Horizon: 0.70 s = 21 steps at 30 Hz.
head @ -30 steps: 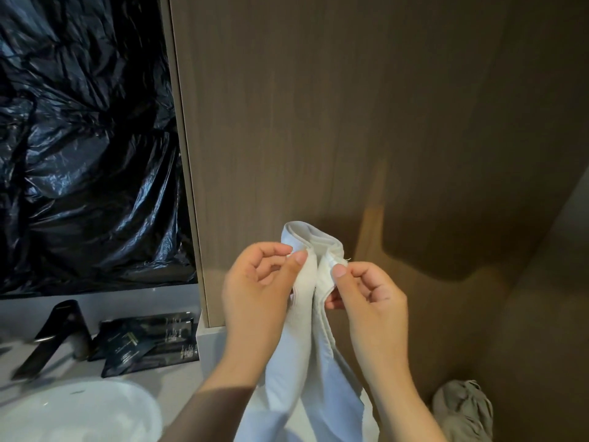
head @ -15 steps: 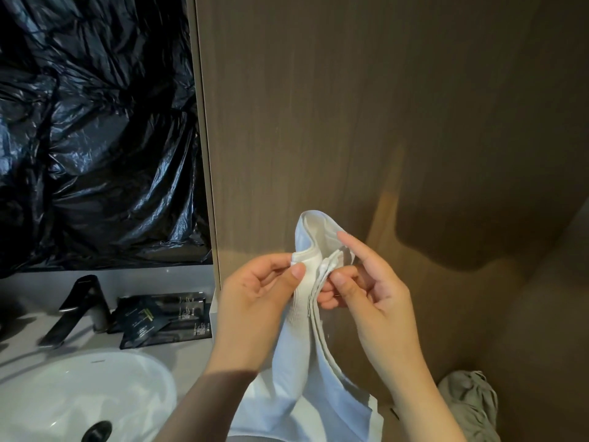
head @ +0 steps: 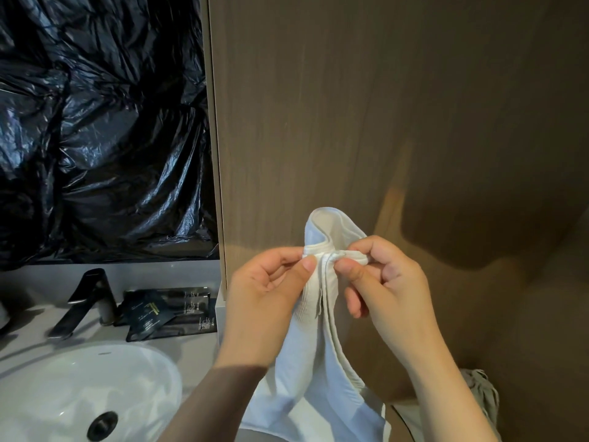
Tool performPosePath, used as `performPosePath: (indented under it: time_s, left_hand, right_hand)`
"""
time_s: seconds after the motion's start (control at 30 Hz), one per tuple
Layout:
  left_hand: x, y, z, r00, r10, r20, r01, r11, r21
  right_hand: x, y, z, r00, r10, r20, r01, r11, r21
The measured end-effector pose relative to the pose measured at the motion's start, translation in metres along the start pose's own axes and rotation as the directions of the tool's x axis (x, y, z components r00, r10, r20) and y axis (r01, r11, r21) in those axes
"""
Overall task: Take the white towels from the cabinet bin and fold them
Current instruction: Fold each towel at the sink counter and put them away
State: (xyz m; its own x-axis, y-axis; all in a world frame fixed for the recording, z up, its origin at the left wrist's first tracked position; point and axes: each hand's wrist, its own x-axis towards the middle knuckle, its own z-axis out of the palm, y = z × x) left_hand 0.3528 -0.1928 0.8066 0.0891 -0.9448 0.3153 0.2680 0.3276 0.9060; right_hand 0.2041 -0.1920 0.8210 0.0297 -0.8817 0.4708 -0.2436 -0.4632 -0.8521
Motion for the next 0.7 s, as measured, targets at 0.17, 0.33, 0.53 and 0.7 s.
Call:
performPosePath:
  time_s: [0.17,0.33,0.53,0.7]
  left_hand:
    - [-0.003,0.0,0.002,1.0,0.02,-0.005,-0.02,1.0,0.012]
    - [-0.008,0.0,0.0,1.0,0.002,-0.009,-0.002,1.0,-0.024]
    - [-0.011,0.005,-0.003,1.0,-0.026,0.012,0.026,0.999,-0.037]
    - [-0.014,0.006,-0.003,1.0,-0.008,0.008,0.008,1.0,-0.007]
  right_hand:
    - [-0.003,-0.009,0.002,1.0,-0.016,0.001,0.016,1.0,-0.009]
    - [-0.004,-0.009,0.005,1.0,-0.015,0.018,0.016,0.997,-0.08]
    - [-0.006,-0.012,0.005,0.999,-0.017,0.034,0.021,0.994,-0.106]
    - [-0.008,-0.012,0.007,0.999,-0.021,0.03,0.024,0.994,-0.109]
